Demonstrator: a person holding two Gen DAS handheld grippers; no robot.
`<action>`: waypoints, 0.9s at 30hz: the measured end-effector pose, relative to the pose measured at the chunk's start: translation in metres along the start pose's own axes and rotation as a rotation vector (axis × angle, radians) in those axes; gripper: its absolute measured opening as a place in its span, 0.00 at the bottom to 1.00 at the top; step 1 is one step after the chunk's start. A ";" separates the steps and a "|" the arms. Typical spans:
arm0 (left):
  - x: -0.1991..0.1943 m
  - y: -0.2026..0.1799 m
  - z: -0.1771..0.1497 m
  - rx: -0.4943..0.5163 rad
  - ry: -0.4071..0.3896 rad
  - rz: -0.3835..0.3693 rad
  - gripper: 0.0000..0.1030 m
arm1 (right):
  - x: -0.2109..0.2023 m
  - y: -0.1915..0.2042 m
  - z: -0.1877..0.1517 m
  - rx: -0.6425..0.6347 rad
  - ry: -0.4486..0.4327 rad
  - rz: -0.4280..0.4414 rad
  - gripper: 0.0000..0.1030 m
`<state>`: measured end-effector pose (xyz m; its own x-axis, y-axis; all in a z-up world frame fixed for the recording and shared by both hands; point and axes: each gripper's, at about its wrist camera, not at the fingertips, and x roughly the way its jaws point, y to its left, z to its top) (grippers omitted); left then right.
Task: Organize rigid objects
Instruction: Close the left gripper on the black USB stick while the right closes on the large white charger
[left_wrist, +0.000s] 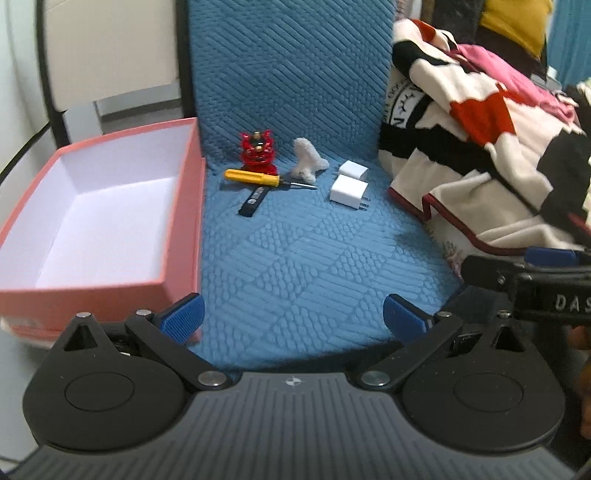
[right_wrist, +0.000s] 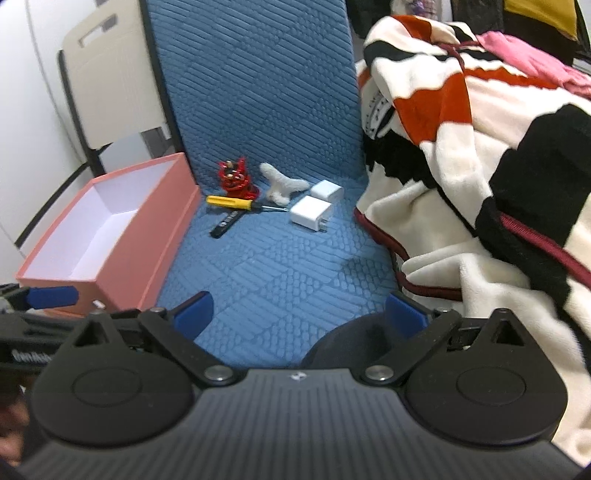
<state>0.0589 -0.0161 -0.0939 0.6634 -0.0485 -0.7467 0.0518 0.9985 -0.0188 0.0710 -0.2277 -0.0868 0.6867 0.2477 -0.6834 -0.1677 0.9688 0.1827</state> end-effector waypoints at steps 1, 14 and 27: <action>0.008 -0.002 0.001 0.005 0.000 -0.002 1.00 | 0.006 -0.002 0.001 0.012 -0.001 -0.003 0.94; 0.095 -0.003 0.014 0.016 0.052 0.022 0.90 | 0.083 -0.022 0.007 0.132 0.011 -0.006 0.81; 0.170 0.013 0.031 -0.006 -0.012 0.094 0.64 | 0.159 -0.023 0.044 0.185 -0.053 0.058 0.66</action>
<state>0.1952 -0.0118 -0.2001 0.6741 0.0454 -0.7373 -0.0155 0.9988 0.0474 0.2147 -0.2109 -0.1688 0.7166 0.2972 -0.6310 -0.0785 0.9333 0.3505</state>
